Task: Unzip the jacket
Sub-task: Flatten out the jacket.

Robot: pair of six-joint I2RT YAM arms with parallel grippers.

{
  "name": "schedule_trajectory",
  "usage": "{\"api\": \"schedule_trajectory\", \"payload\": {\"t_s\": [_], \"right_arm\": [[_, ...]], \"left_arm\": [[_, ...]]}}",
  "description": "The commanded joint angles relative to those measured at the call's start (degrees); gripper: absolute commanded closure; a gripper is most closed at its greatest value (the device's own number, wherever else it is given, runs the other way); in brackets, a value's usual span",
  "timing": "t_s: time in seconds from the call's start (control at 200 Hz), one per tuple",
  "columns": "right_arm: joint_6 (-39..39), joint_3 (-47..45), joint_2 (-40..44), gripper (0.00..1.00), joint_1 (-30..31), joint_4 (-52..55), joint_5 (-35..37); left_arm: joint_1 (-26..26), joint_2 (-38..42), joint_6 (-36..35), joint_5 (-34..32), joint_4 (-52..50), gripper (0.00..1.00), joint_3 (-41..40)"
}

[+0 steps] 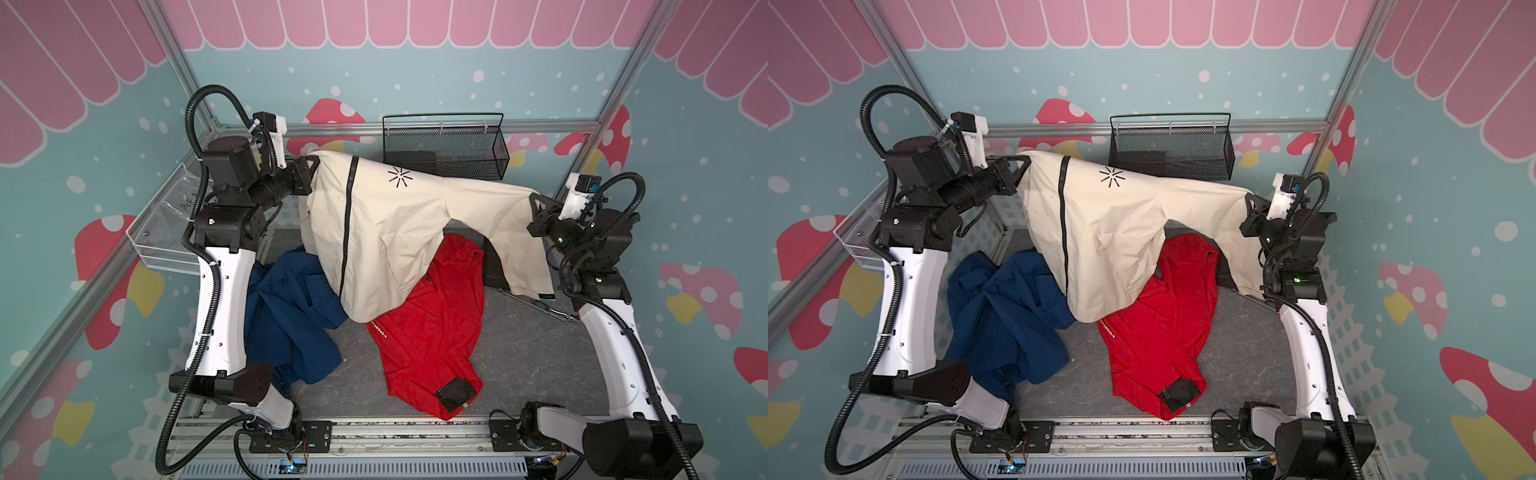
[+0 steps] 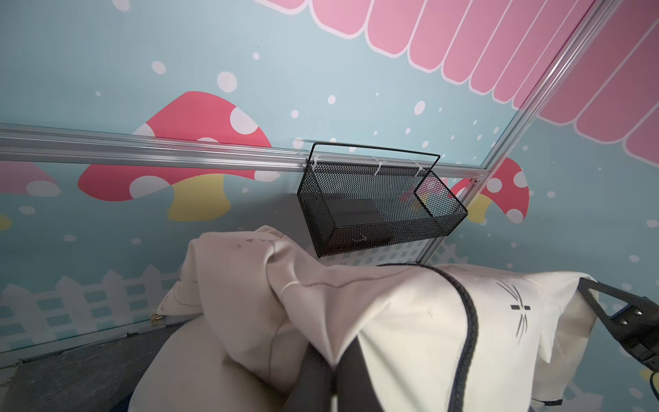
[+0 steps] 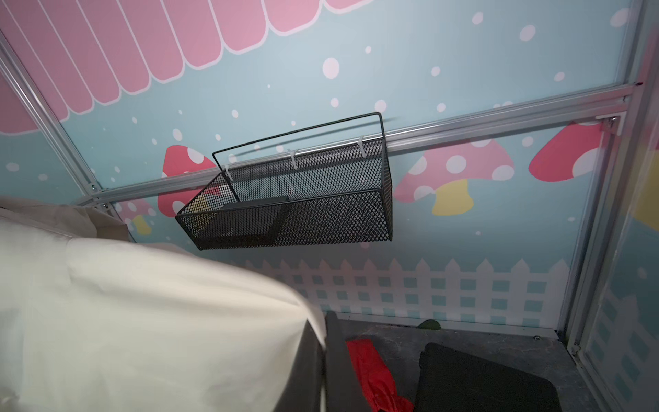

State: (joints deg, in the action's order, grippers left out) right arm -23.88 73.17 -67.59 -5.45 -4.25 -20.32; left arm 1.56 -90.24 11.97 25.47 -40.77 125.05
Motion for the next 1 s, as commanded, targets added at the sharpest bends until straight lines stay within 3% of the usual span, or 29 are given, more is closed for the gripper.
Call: {"api": "schedule_trajectory", "payload": {"t_s": [0.0,0.285,0.545,0.731,0.946,0.996], "right_arm": [[-0.77,2.32,3.60,1.00,-2.73,-3.30,6.94],[-2.73,0.80,10.78,1.00,-3.55,-7.13,9.13],[-4.33,2.11,14.74,1.00,-3.58,-9.53,8.81],[-2.91,0.48,9.78,1.00,-3.58,-8.40,8.36],[-0.42,-3.56,-3.14,1.00,-3.52,-8.40,5.36],[-0.12,-4.41,-7.12,1.00,-3.51,-9.82,3.69]], "left_arm": [[-2.40,5.85,-1.48,-2.33,4.99,1.00,-0.09],[-2.62,14.97,-3.15,6.91,7.38,1.00,-7.19],[-2.64,22.56,1.05,6.61,13.15,1.00,-13.32],[-2.57,18.52,4.56,7.39,16.10,1.00,-16.64],[-1.63,7.50,8.68,13.47,23.10,1.00,-21.42],[-1.11,4.19,8.97,14.42,25.33,0.89,-22.07]]}}
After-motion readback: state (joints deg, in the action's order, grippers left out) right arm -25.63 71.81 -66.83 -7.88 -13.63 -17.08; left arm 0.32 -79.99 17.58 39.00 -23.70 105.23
